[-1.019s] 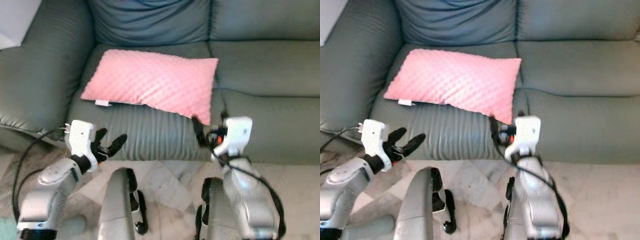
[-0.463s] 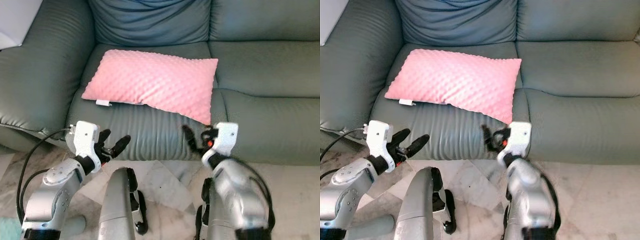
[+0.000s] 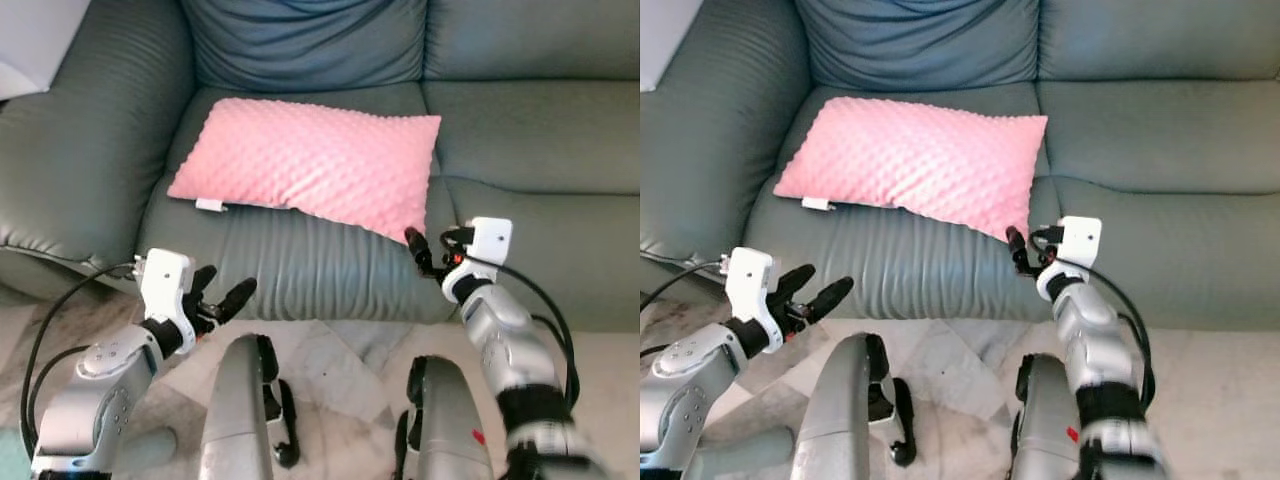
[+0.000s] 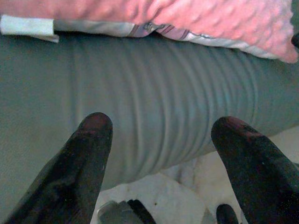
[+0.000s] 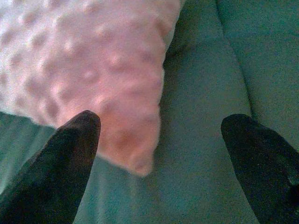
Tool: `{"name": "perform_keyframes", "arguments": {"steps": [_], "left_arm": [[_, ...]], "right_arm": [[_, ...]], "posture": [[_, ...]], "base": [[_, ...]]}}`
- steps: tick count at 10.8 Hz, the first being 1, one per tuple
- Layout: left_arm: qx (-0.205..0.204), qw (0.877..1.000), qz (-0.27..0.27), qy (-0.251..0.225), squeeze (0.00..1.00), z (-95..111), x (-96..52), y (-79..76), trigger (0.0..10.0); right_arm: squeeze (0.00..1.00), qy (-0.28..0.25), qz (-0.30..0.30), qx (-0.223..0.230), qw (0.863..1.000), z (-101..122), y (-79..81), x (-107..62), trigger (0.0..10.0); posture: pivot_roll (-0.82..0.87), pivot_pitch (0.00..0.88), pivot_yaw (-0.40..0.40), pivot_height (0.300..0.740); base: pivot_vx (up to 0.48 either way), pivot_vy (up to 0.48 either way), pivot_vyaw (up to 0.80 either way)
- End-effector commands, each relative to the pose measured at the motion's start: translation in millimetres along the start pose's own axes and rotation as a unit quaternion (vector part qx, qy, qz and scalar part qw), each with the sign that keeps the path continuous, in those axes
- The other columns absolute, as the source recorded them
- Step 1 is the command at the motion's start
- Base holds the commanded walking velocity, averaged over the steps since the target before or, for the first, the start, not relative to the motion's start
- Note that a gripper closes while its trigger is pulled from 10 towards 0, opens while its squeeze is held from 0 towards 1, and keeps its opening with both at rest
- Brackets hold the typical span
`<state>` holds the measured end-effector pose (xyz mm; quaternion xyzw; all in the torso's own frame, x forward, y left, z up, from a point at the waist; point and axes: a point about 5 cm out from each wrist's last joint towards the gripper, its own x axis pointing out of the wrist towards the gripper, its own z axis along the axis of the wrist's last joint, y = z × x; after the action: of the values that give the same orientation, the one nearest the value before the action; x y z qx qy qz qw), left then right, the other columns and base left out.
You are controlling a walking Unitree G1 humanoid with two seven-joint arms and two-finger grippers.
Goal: Move the pillow to the sofa
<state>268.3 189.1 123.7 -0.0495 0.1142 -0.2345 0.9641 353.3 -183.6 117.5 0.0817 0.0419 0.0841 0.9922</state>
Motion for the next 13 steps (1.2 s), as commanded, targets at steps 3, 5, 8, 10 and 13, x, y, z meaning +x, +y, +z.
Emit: {"name": "perform_keyframes", "arguments": {"steps": [3,5,8,10,13], "left_arm": [[0.005,1.000,0.016,0.012,0.00,-1,-10.8,4.6,10.0],[0.004,1.000,0.016,0.013,0.00,-1,-11.3,2.8,10.0],[0.002,1.000,0.010,0.013,0.00,-2,-7.6,1.1,10.0],[-0.001,1.000,0.004,0.009,0.00,-1,-1.5,-2.8,10.0],[-0.004,1.000,0.000,0.008,0.00,-3,0.9,-6.4,10.0]], "right_arm": [[0.00,-0.007,0.015,0.037,0.999,4,2.6,9.4,10.0],[0.00,-0.030,0.033,0.044,0.998,6,29.7,12.2,10.0],[0.00,-0.093,-0.004,0.008,0.996,18,48.2,-3.3,10.0],[0.00,-0.115,0.013,0.018,0.993,24,73.0,-16.4,10.0],[0.00,-0.100,0.054,0.055,0.992,21,99.6,-24.1,10.0]], "posture": [[0.06,0.337,0.119,0.599],[0.07,0.335,0.119,0.599],[0.05,0.324,0.116,0.599],[0.03,0.312,0.114,0.599],[0.03,0.309,0.110,0.599]], "base": [[0.000,0.000,0.00],[0.000,0.000,0.00],[0.000,0.000,0.00],[0.000,0.000,0.00],[0.000,0.000,0.00]]}}
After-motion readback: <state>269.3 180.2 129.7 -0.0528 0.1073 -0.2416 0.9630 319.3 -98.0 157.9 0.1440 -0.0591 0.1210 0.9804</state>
